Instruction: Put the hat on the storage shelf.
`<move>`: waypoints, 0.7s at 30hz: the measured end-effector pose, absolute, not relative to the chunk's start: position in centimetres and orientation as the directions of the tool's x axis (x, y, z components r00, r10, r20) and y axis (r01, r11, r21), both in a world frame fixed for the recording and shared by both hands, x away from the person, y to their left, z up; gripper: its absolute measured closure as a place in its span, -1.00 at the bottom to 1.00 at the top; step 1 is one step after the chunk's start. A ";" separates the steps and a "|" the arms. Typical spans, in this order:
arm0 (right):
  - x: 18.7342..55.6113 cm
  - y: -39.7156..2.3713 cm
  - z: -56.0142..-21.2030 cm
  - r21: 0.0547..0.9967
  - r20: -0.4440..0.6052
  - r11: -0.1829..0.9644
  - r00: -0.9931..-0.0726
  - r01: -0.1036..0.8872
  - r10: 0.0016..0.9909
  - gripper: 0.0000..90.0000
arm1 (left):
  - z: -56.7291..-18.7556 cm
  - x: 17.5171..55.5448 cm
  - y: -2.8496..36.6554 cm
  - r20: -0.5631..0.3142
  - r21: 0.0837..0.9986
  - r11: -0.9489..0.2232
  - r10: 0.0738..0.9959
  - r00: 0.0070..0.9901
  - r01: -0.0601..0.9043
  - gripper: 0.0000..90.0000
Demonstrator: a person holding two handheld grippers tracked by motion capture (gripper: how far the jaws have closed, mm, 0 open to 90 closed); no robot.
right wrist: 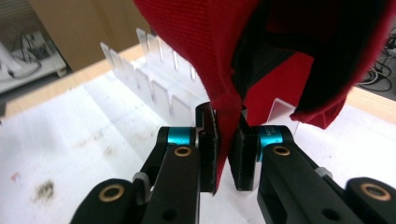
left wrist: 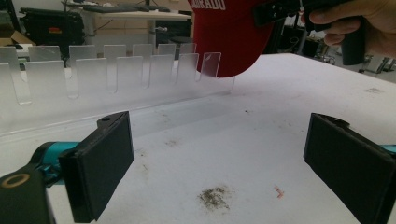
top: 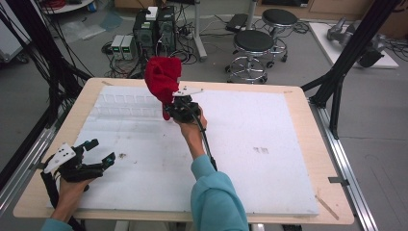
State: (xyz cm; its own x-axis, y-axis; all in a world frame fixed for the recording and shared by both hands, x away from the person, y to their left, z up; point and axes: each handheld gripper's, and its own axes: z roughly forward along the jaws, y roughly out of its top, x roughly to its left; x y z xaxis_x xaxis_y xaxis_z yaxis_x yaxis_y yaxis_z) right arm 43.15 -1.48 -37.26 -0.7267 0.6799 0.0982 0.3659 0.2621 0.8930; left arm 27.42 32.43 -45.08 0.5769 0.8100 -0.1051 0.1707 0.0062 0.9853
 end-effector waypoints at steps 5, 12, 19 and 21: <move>43.0 -1.7 -37.4 0.887 0.091 0.274 -0.723 0.371 0.684 0.81 | -45.1 27.4 32.5 -0.111 0.985 0.016 0.814 0.570 0.170 -0.81; 42.5 -2.2 -37.3 0.897 0.079 0.275 -0.737 0.347 0.672 0.39 | -45.1 27.4 32.5 -0.111 0.985 0.016 0.818 0.565 0.170 -0.80; 41.4 -3.1 -36.8 0.888 0.039 0.309 -0.726 0.341 0.687 -0.41 | -45.1 27.4 32.4 -0.106 0.986 0.013 0.822 0.560 0.167 -0.80; 40.8 -3.7 -36.4 0.886 0.050 0.302 -0.721 0.351 0.691 -0.56 | -45.1 27.4 32.4 -0.107 0.986 0.013 0.822 0.560 0.168 -0.80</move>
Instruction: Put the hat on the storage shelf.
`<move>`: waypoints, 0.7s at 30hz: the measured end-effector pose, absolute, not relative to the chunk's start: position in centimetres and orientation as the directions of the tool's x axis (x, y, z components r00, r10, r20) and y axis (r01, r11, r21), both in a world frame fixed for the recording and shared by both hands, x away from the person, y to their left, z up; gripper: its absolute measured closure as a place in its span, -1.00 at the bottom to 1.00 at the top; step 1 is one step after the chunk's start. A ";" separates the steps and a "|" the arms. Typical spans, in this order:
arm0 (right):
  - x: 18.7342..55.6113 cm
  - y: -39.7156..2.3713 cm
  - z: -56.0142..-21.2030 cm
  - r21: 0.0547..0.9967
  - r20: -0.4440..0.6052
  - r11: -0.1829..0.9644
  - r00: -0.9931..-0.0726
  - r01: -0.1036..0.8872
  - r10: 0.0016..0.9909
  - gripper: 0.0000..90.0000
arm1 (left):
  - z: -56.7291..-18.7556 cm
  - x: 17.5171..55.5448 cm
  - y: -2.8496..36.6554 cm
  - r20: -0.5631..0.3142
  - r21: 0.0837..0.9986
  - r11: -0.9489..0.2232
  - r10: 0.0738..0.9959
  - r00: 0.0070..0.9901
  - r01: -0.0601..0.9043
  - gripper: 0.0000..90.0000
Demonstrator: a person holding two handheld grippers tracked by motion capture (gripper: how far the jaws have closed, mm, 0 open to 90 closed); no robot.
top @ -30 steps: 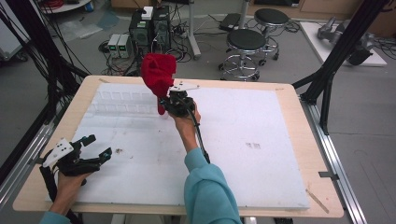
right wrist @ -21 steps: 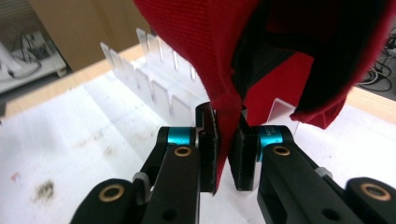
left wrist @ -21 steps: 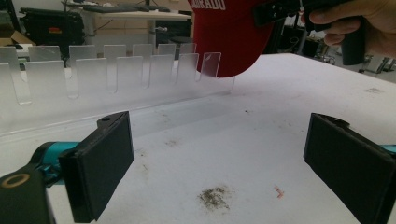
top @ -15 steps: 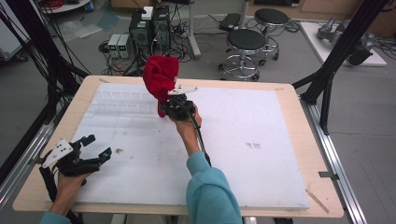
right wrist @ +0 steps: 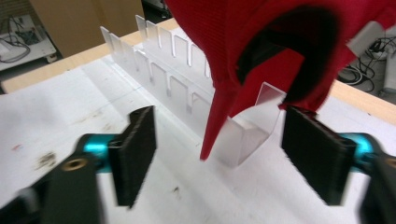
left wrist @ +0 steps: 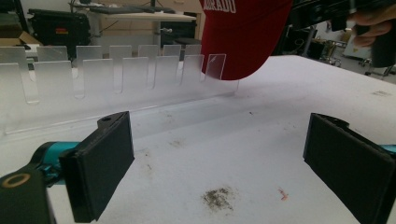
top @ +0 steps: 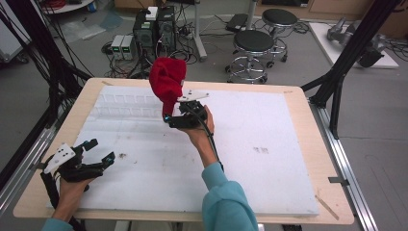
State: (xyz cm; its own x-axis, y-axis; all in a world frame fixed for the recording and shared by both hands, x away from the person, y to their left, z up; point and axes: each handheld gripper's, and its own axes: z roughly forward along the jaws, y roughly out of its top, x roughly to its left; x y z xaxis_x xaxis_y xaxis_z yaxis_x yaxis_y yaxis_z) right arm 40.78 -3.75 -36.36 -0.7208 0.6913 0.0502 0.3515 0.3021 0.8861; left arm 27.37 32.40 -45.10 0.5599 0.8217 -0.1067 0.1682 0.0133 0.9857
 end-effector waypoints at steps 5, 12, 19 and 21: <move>38.1 -6.5 -35.1 0.904 0.006 0.303 -0.720 0.301 0.694 -0.65 | -45.1 27.3 32.4 -0.097 0.987 0.007 0.825 0.557 0.162 -0.80; 34.0 -12.0 -34.1 0.945 -0.013 0.233 -0.683 0.231 0.730 -0.68 | -45.2 26.7 32.3 -0.064 0.995 0.010 0.839 0.540 0.102 -0.80; 30.2 -16.7 -34.6 0.968 -0.010 0.169 -0.650 0.184 0.760 -0.75 | -45.3 26.2 32.1 -0.019 0.999 -0.009 0.841 0.540 0.049 -0.80; 29.4 -17.9 -35.1 0.962 -0.028 0.196 -0.643 0.191 0.766 -0.75 | -45.4 26.0 32.1 -0.017 0.999 -0.005 0.841 0.541 0.038 -0.80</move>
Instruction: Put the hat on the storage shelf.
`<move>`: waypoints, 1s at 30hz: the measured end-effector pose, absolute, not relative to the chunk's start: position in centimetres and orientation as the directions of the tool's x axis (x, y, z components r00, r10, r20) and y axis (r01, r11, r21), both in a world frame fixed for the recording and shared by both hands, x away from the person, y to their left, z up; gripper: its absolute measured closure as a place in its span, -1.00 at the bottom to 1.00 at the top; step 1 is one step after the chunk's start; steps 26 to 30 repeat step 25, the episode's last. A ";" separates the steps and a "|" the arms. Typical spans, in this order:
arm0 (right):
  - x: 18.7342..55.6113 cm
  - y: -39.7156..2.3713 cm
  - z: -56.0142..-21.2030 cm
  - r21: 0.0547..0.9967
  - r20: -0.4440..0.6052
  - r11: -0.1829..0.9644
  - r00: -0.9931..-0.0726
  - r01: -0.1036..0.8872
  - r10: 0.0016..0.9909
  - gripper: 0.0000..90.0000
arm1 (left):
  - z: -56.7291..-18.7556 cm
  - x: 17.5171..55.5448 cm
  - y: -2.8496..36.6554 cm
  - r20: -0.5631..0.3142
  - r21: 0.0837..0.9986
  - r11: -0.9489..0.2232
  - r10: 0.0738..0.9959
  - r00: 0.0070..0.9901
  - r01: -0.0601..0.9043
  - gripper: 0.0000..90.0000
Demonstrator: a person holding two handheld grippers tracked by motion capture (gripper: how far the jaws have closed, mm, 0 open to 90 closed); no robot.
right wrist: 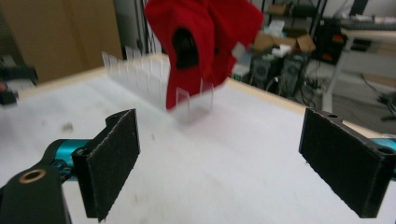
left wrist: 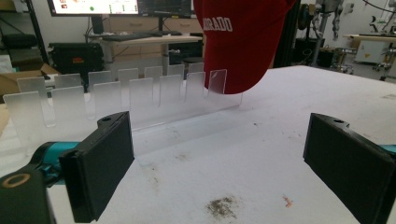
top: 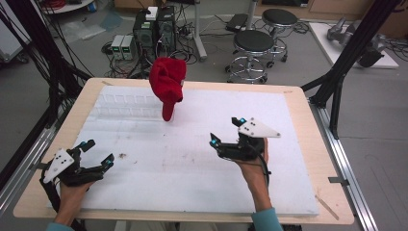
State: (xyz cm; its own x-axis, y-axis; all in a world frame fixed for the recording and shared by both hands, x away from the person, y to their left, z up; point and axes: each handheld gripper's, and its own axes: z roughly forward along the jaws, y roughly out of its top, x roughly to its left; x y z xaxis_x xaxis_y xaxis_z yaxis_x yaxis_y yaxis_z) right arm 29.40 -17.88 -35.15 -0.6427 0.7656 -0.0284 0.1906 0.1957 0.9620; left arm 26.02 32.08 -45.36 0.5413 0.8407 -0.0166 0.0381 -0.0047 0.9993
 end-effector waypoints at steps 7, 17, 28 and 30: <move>26.4 -23.0 -37.9 0.977 -0.056 0.167 -0.590 0.135 0.805 -0.75 | -45.4 25.8 32.2 -0.013 1.000 0.004 0.843 0.537 0.017 -0.80; 24.6 -25.8 -43.9 0.989 -0.041 0.108 -0.529 0.096 0.847 -0.75 | -45.5 25.6 32.2 -0.005 1.000 0.008 0.848 0.529 -0.004 -0.80; 24.8 -26.0 -45.1 0.991 -0.034 0.094 -0.501 0.097 0.865 -0.75 | -45.5 25.6 32.2 -0.011 1.000 0.014 0.850 0.527 -0.002 -0.80; 24.8 -26.0 -45.1 0.991 -0.034 0.094 -0.501 0.097 0.865 -0.75 | -45.5 25.6 32.2 -0.011 1.000 0.014 0.850 0.527 -0.002 -0.80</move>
